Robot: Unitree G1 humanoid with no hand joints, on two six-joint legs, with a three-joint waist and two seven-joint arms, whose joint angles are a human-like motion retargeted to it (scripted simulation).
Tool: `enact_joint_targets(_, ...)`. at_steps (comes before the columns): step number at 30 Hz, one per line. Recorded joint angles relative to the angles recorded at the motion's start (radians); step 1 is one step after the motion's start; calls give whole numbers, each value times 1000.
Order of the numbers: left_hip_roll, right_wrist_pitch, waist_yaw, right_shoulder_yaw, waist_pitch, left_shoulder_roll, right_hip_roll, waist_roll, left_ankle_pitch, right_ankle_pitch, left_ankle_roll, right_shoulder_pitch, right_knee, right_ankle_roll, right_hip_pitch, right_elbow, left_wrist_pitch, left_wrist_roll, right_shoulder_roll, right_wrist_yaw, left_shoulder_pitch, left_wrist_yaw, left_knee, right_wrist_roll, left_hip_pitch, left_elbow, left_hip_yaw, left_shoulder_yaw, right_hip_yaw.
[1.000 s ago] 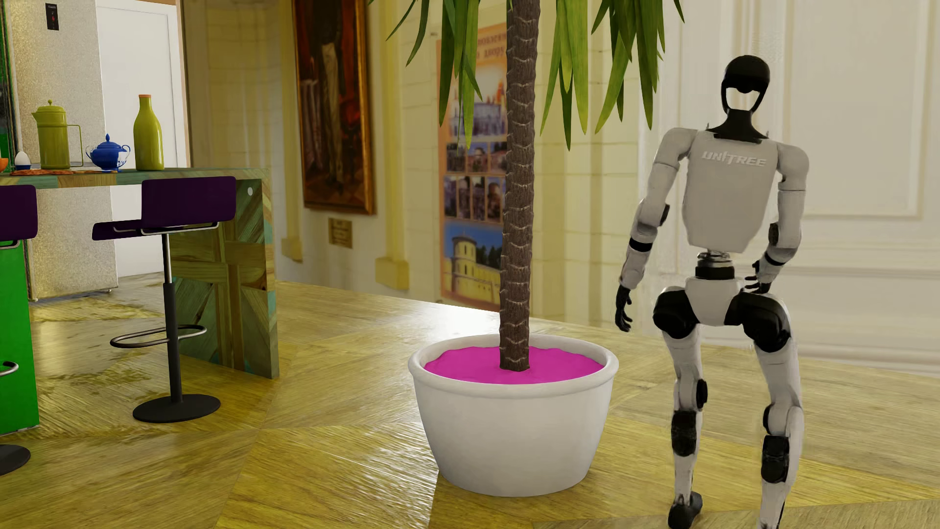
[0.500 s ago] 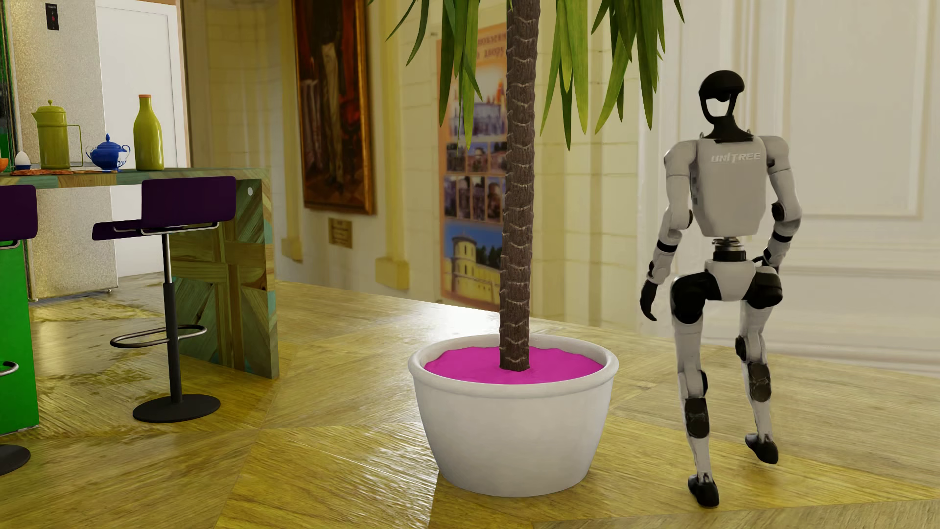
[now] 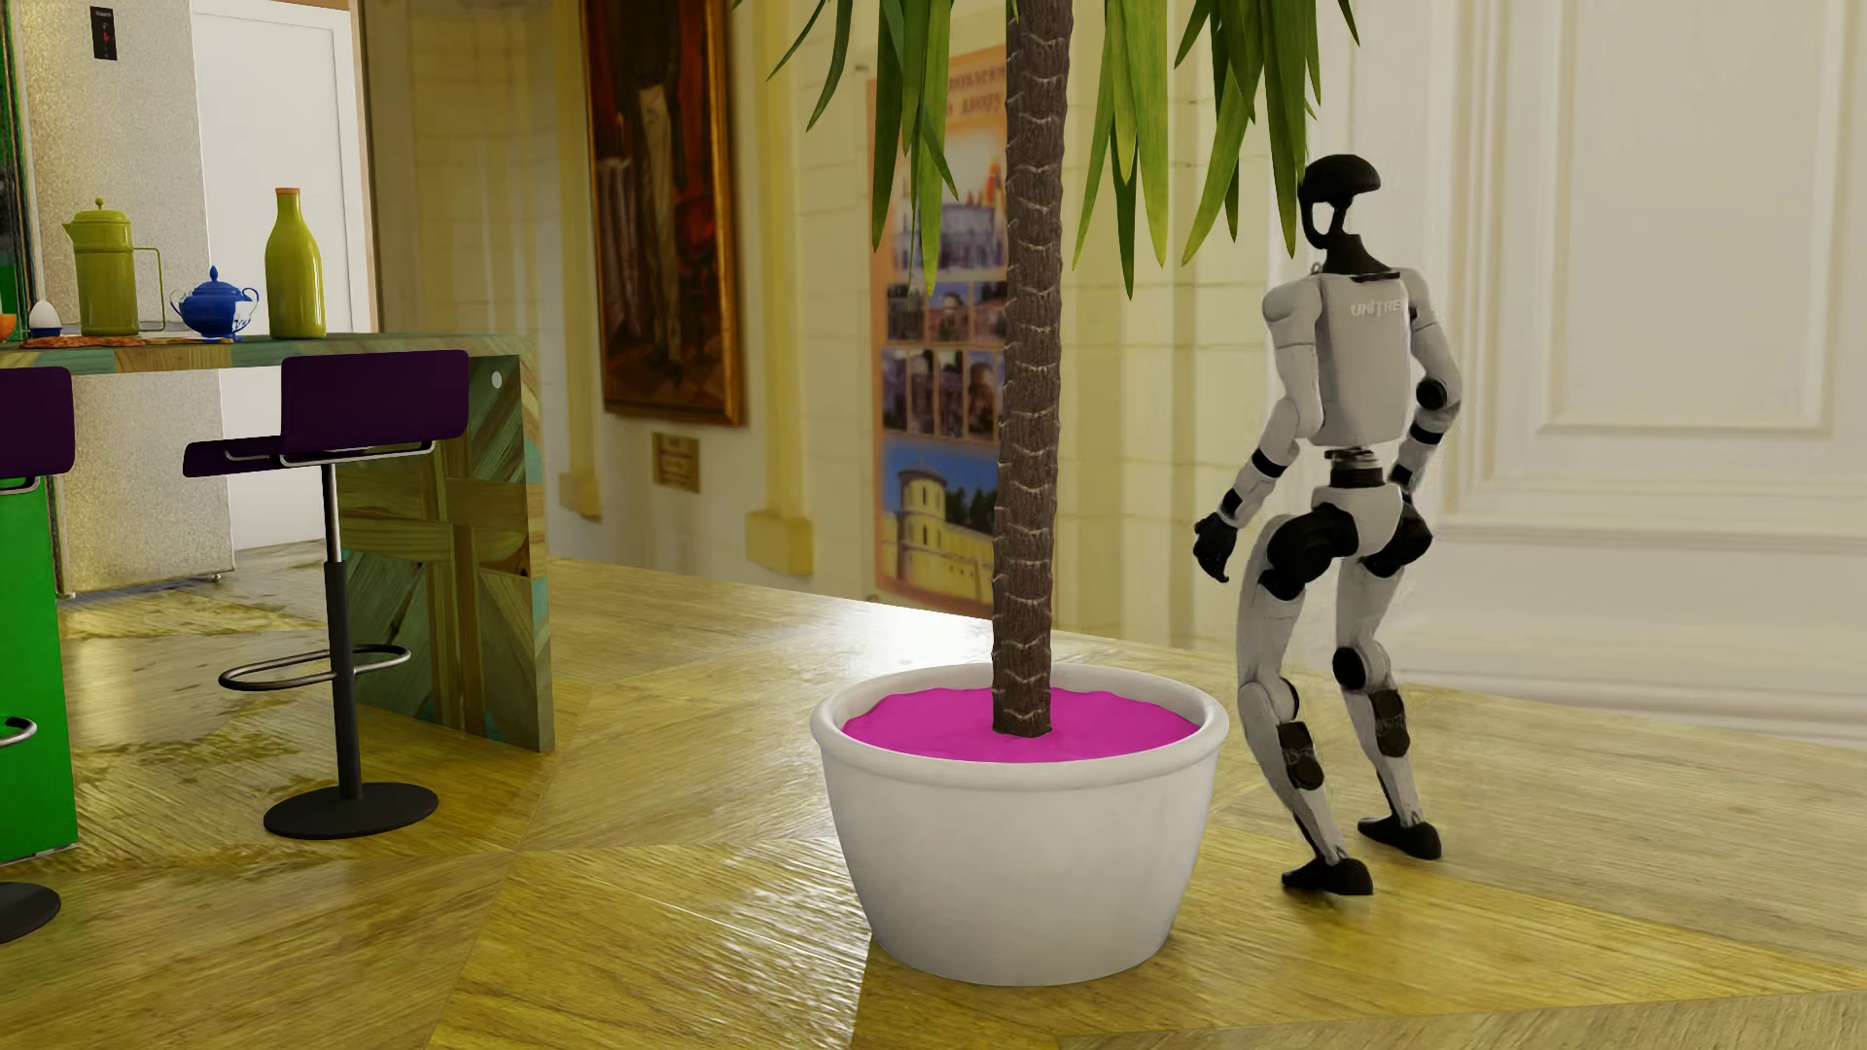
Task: Avoid the plant
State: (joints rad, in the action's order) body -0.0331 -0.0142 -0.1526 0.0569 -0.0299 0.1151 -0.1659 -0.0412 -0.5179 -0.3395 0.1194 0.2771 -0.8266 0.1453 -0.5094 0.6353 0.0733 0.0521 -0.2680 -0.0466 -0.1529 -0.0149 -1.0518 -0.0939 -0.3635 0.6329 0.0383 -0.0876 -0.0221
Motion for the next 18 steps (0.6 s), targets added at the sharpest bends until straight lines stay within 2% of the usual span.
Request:
enact_joint_targets(1,35,25,-40,-15,-7,11,-10,36,75,-36,34,-53,19,-3,67,15,14,19,16,-35,-27,58,-104,27,-39,18,-59,16,-40)
enact_joint_targets(2,58,41,-95,-9,1,18,-22,77,89,-67,6,-95,46,8,133,-12,54,27,36,-79,-65,99,-142,54,-82,-8,-105,25,-84)
enact_joint_targets(3,79,25,-122,37,15,28,-30,114,58,-101,-43,-173,55,23,189,-88,95,23,64,-116,-123,106,-82,81,-110,-33,-134,64,-123)
enact_joint_targets(4,92,34,-127,65,24,65,-34,145,-15,-106,-60,-257,-49,41,186,-138,119,8,109,-138,-175,82,56,99,-109,4,-136,35,-116)
enact_joint_targets(5,69,98,-115,59,28,119,-36,138,-74,25,-39,-304,-294,57,89,-72,125,-15,169,-137,-201,35,68,103,-76,117,-122,-43,-35)
enact_joint_targets(6,36,156,-77,76,16,112,1,109,-103,69,-42,-252,-401,65,-2,-36,145,-24,159,-118,-198,-16,85,100,-27,133,-98,-33,44)
enact_joint_targets(7,4,177,-27,62,2,70,24,70,-123,46,-45,-175,-412,72,-98,-34,161,-17,145,-92,-185,-65,118,90,27,99,-74,-2,82)
enact_joint_targets(8,-9,164,16,28,-10,33,41,40,-159,-12,-51,-106,-314,75,-176,-41,169,-13,108,-62,-183,-108,141,69,83,6,-53,27,73)
enact_joint_targets(9,-30,153,27,-20,-22,36,27,7,-181,-37,-53,-65,-159,77,-203,-9,171,-17,74,-42,-130,-132,87,47,100,-31,-29,44,54)
enact_joint_targets(10,-32,140,4,-20,-26,11,24,9,-144,32,-12,-40,-138,43,-183,31,156,-17,14,-37,-62,-132,-53,43,67,-23,-9,58,41)
enact_joint_targets(11,-9,110,-36,-15,-28,13,20,32,18,-21,24,-53,-150,-64,-143,38,125,-7,-14,-54,-5,-98,-221,51,-1,54,-18,26,3)
enact_joint_targets(12,21,86,-62,-23,-29,23,8,62,166,-47,17,-95,-109,-20,-73,7,100,15,-1,-93,-16,-40,-295,65,-71,55,-38,46,-39)
enact_joint_targets(13,45,75,-107,-25,-31,33,-1,94,176,-67,-27,-141,-56,-16,9,-31,83,27,7,-129,-66,18,-292,79,-125,6,-71,75,-75)
enact_joint_targets(14,61,70,-158,-17,-21,51,-11,122,87,-85,-68,-197,11,-1,93,-76,76,18,28,-157,-106,58,-239,96,-177,-21,-92,91,-110)
enact_joint_targets(15,70,90,-182,21,-15,44,-27,140,27,-90,-88,-238,-3,22,145,-111,73,-16,70,-168,-140,62,-97,106,-200,-40,-107,87,-117)
enact_joint_targets(16,82,119,-161,57,-8,58,-34,156,52,-23,-35,-289,-169,44,110,-105,56,-54,114,-161,-164,42,77,100,-194,21,-103,31,-89)
enact_joint_targets(17,49,149,-116,114,-11,103,-19,127,11,170,-34,-311,-387,53,14,-55,39,-82,129,-136,-155,16,79,75,-152,120,-95,-39,-1)
enact_joint_targets(18,17,163,-63,65,-18,102,40,81,-13,156,-35,-251,-447,48,-57,-22,38,-90,150,-97,-149,-12,112,35,-94,115,-74,-7,59)
